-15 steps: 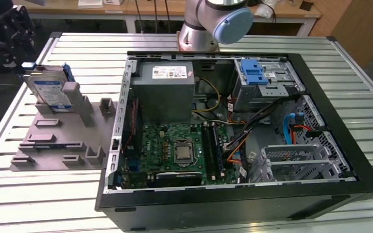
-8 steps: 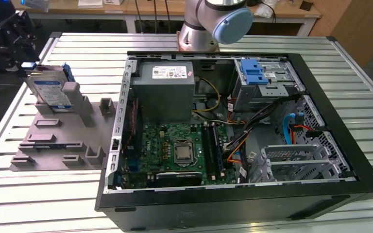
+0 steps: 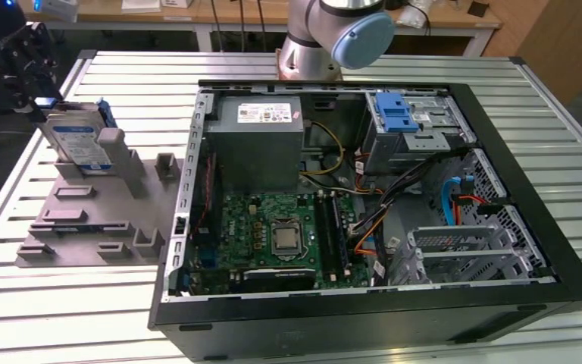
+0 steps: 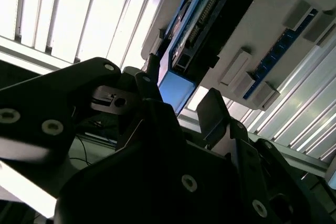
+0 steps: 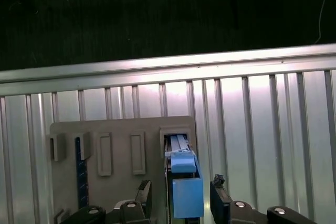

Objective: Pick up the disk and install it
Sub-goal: 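Pick up the disk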

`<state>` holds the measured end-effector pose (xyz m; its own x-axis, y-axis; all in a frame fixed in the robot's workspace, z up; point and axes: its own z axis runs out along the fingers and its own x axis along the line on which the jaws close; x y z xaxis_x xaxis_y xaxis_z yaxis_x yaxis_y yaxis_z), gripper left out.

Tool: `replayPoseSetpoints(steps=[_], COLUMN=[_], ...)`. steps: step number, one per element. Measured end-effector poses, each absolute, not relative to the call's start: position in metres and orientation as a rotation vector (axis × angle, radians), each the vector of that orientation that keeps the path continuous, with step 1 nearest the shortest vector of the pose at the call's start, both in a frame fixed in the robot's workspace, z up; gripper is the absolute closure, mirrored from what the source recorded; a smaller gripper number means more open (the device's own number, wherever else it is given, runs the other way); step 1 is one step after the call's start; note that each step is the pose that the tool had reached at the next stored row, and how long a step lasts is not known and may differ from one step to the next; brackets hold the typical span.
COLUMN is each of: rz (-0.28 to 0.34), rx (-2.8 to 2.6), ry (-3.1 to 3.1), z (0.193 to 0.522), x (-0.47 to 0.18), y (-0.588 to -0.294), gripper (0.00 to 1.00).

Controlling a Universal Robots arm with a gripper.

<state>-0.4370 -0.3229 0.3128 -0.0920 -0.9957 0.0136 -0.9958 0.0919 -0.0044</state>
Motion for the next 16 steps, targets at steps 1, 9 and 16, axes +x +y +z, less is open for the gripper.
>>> replayPoseSetpoints(steps=[1,9,16], rz=[0.02,0.02,0.02], rx=[2.112,2.112,2.112], ry=[-2.316,-2.316,-2.316], z=[0.312,0.302,0.296], x=[-0.437,-0.439,-0.44], y=[-0.323,-0.323,-0.323], gripper=[0.44,0.52,0.52])
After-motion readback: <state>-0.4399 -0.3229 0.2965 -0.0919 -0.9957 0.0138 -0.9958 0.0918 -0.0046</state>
